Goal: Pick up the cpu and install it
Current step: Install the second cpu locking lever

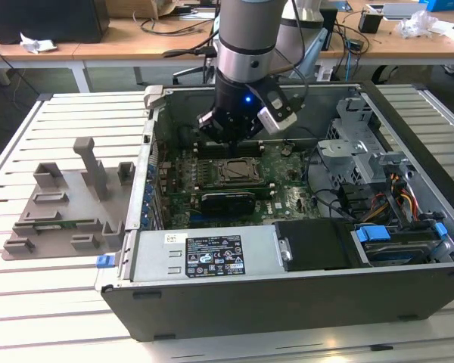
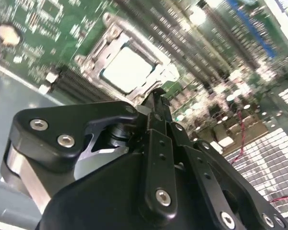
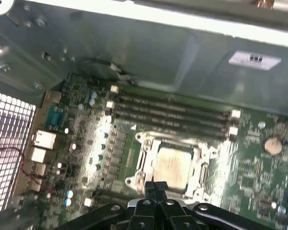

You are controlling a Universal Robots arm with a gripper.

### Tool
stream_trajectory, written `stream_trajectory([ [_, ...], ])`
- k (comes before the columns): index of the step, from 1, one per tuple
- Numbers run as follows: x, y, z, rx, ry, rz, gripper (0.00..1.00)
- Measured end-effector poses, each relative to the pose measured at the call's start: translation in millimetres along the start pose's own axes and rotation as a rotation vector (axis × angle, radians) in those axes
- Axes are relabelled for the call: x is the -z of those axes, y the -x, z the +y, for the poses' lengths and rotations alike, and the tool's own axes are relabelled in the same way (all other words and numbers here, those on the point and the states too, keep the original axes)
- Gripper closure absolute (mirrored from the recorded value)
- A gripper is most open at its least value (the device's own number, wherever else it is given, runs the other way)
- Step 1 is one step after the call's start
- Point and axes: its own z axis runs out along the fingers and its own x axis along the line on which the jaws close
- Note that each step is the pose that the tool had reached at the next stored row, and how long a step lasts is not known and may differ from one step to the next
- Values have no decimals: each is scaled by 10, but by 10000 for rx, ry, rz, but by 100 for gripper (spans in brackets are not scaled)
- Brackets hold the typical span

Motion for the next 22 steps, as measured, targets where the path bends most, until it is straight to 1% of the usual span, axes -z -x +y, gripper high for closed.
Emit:
stream_trajectory([
  [1,-1,0,0,-71,-113,14,89],
  [2,-2,0,0,-162,-152,11,89],
  [3,-3,1,-1,-269,-165,2,89],
  [5,-16,2,-2,-755,-165,-46,89],
  [6,-21,13,-6,-823,-167,-48,89],
  [7,-26,20,-27,-865,-164,-49,89],
  [8,-28,17,-47,-873,-163,-48,89],
  [9,-30,9,-90,-886,-163,-45,89],
  [11,-42,3,-129,-913,-160,-48,89],
  [13,-91,0,-153,-979,-156,-53,89],
  [15,-130,-2,-158,-993,-157,-54,89],
  [16,-167,-10,-160,-997,-156,-53,89],
  [20,-321,-104,-193,-1000,-155,-48,89],
  [22,-370,-175,-214,-998,-155,-46,89],
])
